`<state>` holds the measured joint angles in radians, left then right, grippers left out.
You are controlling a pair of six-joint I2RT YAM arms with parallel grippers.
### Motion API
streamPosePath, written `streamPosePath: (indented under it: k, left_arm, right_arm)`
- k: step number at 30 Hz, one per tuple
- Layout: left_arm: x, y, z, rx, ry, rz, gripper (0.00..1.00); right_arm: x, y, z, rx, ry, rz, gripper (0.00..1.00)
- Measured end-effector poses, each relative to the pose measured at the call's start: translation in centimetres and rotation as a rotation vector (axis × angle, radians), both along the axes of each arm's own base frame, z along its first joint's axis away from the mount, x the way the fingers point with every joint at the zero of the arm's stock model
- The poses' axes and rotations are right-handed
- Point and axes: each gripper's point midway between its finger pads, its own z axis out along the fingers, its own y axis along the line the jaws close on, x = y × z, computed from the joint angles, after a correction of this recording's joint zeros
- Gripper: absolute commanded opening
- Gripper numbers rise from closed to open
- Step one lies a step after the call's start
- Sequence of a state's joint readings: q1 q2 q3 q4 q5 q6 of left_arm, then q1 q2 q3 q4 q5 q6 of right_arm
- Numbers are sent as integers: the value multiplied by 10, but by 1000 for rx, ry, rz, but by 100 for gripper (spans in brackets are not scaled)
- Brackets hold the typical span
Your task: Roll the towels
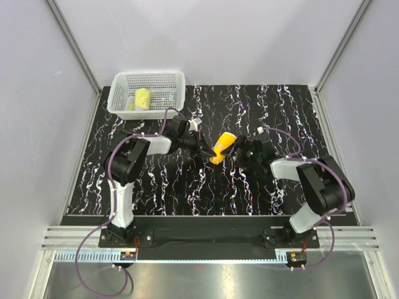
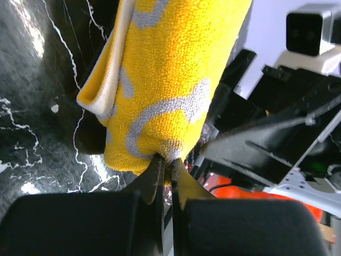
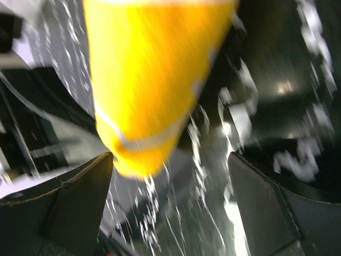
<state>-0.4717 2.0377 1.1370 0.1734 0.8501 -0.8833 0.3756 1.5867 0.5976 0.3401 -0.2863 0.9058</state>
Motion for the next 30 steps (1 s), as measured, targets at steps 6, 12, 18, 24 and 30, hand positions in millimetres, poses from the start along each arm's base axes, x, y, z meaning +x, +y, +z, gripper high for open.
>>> streamPosePath:
  k: [6,12,18,24,30]
  left_arm:
    - [2,0,-2,-21,32,2,0]
    - [6,-1,-2,-41,46,4,0]
    - [10,-3,-4,-67,82,12,7]
    - [12,0,8,-68,67,24,60]
    - [12,42,87,-44,-123,124,78]
  right_arm:
    - [39,10,1,11,-70,-35,95]
    - [66,20,-3,16,-92,-51,58]
    - [67,27,-12,21,-79,-59,31]
    - [71,31,-2,-7,-69,-34,26]
    - [113,66,85,12,-195,97,24]
